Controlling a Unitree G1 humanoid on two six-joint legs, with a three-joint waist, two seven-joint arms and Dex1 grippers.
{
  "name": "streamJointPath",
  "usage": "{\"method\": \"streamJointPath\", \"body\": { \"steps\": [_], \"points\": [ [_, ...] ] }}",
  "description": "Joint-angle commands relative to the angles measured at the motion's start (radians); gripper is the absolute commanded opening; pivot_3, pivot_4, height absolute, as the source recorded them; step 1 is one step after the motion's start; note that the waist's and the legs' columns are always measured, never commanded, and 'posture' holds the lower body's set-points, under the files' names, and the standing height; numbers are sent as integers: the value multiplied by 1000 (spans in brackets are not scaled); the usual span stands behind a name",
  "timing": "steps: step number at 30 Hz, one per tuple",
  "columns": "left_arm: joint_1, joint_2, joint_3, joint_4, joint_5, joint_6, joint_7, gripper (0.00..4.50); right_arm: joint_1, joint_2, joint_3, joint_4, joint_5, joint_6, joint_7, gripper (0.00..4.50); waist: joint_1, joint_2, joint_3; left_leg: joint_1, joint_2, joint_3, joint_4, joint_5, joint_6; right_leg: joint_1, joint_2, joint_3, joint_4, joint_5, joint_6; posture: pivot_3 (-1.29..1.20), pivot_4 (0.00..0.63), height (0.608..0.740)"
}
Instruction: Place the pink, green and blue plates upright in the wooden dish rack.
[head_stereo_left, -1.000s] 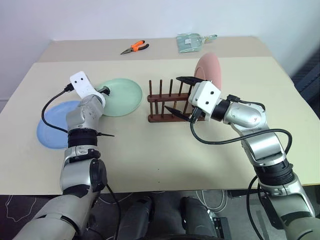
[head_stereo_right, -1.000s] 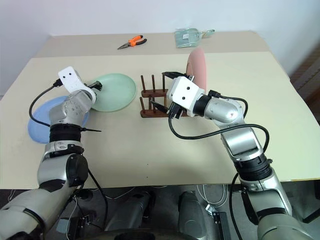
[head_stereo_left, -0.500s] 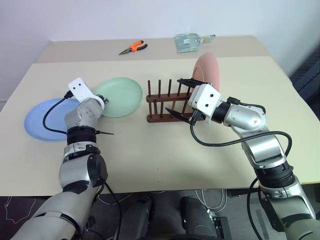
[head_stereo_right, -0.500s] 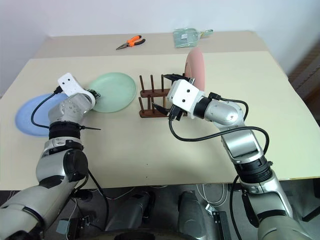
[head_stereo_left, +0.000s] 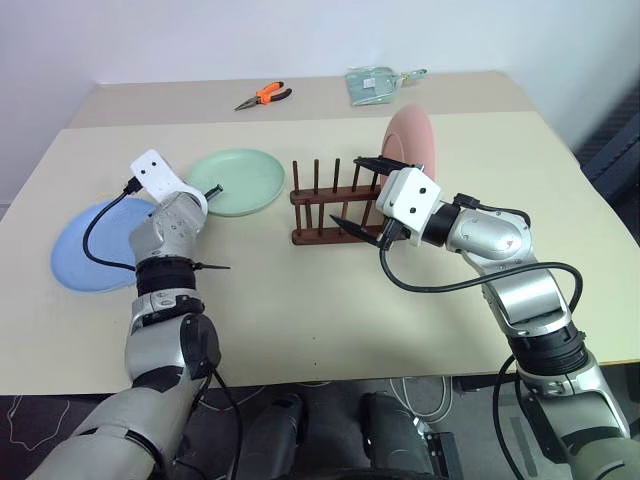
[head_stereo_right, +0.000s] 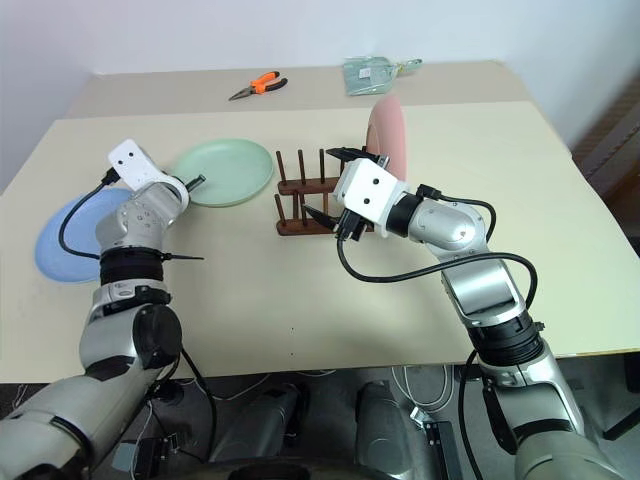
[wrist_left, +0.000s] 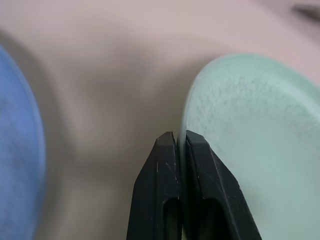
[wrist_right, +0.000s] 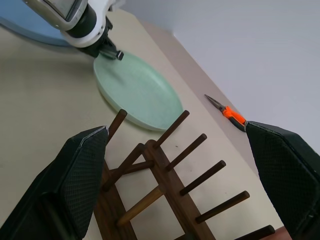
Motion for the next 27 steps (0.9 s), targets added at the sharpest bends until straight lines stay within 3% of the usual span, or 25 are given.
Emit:
{"method": "streamJointPath", "body": {
  "steps": [1,9,19,27],
  "points": [
    [8,6,-27,-97,19,-30,-19,53,-24,5,-20,-26,-1,-16,-4,4500,1,0,0,0,0,0,0,0,0,0,0,0,0,0,0,0,150,739],
    [40,-18,-2,-150,18,-35,9,53,-28,9,-18,-16,-5,-28,-3,4500,0,0,0,0,0,0,0,0,0,0,0,0,0,0,0,0,150,739],
    [-8,-35,-93,-351,66,-303,-109,53,-54,0,6,-10,-53,-89,11,4500,2,0,0,0,0,1,0,0,0,0,0,0,0,0,0,0,150,739],
    [19,-143,-260,-638,84,-201,-108,53,-229,42,138,126,-325,-299,-89,4500,1,-1,0,0,0,2,1,0,0,0,0,1,0,0,0,0,150,739]
  ]
}}
